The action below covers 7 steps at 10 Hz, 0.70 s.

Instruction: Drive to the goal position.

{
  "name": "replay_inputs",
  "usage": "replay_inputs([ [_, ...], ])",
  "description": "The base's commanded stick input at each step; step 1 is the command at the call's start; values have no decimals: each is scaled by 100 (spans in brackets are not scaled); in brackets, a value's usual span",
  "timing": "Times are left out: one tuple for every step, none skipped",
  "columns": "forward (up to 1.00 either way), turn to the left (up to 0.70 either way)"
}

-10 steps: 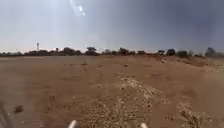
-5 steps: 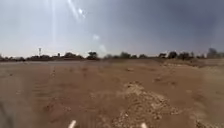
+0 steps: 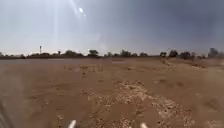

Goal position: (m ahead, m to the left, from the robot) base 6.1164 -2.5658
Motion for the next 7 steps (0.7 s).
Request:
replay_inputs([
  [50, 0],
  [50, 0],
  [50, 0],
  [50, 0],
  [50, 0],
  [50, 0],
  [50, 0],
])
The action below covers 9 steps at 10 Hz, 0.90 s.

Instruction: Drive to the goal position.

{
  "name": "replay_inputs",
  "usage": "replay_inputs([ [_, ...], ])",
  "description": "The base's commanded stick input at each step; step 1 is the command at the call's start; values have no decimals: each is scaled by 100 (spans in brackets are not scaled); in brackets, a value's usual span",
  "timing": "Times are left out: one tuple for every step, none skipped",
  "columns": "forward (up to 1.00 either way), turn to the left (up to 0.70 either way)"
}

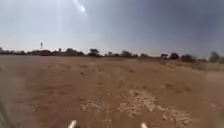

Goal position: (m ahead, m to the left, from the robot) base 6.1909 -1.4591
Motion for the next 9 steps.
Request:
replay_inputs([
  [50, 0],
  [50, 0],
  [50, 0],
  [50, 0],
  [50, 0],
  [50, 0],
  [50, 0],
  [50, 0],
  [50, 0],
])
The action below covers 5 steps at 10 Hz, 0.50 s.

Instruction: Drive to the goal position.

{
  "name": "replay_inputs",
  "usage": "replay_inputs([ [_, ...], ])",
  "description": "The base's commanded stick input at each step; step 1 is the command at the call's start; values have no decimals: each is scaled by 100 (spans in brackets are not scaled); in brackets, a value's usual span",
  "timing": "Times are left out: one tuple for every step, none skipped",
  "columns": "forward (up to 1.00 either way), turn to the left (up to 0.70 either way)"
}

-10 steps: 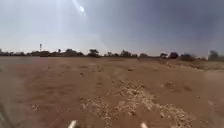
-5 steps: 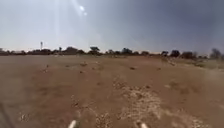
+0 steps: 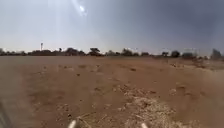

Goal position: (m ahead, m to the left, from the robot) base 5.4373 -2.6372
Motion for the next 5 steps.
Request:
replay_inputs([
  [50, 0],
  [50, 0],
  [50, 0],
  [50, 0],
  [50, 0],
])
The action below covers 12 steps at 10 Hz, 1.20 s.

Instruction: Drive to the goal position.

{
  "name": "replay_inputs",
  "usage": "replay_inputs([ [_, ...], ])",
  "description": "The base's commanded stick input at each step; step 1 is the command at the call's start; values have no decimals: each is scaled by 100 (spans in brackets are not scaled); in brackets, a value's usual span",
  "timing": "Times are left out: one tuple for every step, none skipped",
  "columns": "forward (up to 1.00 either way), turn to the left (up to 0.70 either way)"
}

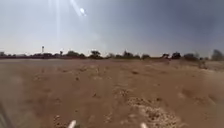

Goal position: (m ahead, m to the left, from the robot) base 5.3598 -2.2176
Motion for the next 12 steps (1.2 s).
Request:
replay_inputs([
  [50, 0],
  [50, 0],
  [50, 0],
  [50, 0],
  [50, 0],
  [50, 0],
  [50, 0],
  [50, 0],
  [50, 0],
  [50, 0],
  [50, 0],
  [50, 0],
])
